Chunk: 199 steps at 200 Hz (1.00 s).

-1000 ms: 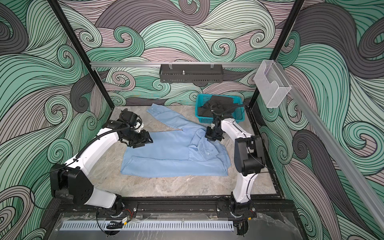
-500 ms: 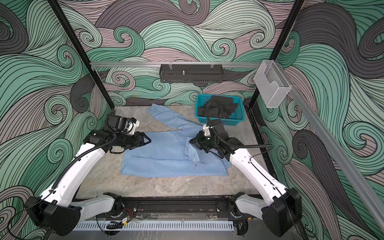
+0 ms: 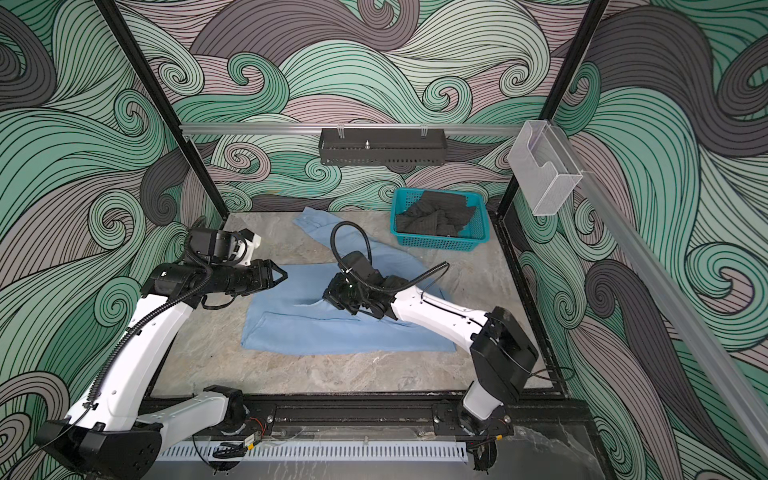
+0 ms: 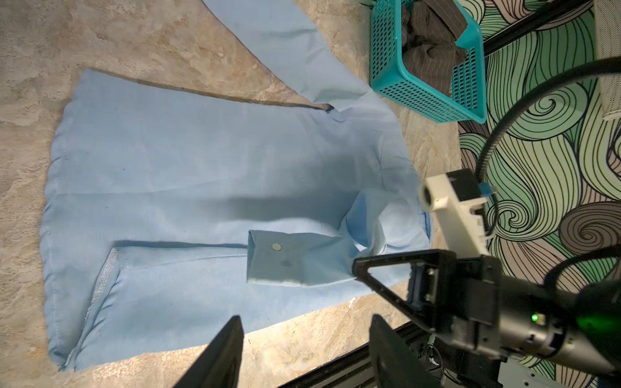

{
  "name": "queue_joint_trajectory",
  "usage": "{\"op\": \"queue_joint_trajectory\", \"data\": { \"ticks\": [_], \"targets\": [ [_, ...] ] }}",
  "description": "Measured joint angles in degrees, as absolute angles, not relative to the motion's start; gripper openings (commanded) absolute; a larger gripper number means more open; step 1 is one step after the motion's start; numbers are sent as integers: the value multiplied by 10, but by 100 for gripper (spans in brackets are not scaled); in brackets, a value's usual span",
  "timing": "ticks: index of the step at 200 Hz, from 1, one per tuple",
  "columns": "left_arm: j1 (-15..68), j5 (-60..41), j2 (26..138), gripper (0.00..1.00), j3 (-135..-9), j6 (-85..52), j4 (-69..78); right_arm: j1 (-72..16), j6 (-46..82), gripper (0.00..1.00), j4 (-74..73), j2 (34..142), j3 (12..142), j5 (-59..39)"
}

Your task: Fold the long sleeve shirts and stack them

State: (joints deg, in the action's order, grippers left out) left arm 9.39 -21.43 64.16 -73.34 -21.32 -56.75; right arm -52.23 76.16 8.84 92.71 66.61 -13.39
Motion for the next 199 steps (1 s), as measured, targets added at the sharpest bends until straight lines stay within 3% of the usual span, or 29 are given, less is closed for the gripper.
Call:
{"op": "queue_joint_trajectory", "data": {
  "ticks": [42,112,152,199],
  "targets": [
    [91,-214,642,62,-728,-210,-569,-530,766,0,23,926,617,-81],
    [81,-212,647,62,-775,-209,-572,-453,665,0,-90,909,746,21],
    [64,-212,644,62,-773,-209,-573,-516,691,0,-189,979,646,45],
    [52,-205,630,63,-764,-210,-575,-613,745,1,-205,1093,543,43]
  ]
}}
